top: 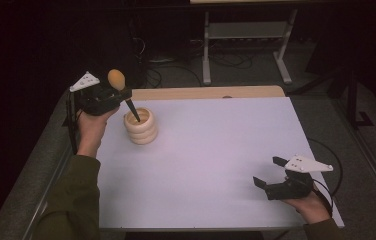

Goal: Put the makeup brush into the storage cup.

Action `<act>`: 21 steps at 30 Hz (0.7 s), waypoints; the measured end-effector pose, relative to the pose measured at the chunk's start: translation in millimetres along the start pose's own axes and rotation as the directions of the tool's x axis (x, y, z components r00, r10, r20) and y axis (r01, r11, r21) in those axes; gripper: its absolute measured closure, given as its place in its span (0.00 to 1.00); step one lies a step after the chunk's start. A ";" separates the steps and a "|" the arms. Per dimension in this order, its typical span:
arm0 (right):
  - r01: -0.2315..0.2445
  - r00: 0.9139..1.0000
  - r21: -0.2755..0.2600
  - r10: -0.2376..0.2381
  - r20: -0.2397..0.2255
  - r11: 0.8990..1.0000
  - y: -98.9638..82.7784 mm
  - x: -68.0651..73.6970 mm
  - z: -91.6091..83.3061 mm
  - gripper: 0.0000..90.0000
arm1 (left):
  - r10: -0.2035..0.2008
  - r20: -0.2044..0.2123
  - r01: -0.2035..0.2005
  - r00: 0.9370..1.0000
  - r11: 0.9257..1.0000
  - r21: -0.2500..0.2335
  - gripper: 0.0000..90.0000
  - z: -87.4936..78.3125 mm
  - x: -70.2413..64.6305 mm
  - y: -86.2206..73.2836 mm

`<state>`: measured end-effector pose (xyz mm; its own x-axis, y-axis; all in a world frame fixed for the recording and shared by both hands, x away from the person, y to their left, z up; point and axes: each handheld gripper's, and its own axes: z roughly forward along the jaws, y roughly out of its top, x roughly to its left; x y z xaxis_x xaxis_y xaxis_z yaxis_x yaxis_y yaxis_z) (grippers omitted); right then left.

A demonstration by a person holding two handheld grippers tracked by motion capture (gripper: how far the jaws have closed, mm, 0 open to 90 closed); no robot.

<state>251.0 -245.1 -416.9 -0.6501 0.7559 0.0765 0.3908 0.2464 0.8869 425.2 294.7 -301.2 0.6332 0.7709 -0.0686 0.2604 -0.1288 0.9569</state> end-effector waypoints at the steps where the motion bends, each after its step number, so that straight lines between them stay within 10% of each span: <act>1: 0.000 1.000 0.000 0.000 -0.001 1.000 0.0 0.0 0.1 0.01 | -0.006 -0.002 0.006 1.000 1.000 -0.001 0.72 0.7 0.6 -1.4; 21: 0.002 1.000 0.006 -0.002 -0.005 1.000 -0.7 0.7 1.5 0.01 | -0.018 -0.034 0.019 0.999 0.999 0.051 0.72 10.1 12.3 -31.1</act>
<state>251.3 -243.9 -418.2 -0.6540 0.7525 0.0773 0.3938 0.2515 0.8841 432.3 301.9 -334.7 0.6031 0.7941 -0.0756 0.3094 -0.1456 0.9397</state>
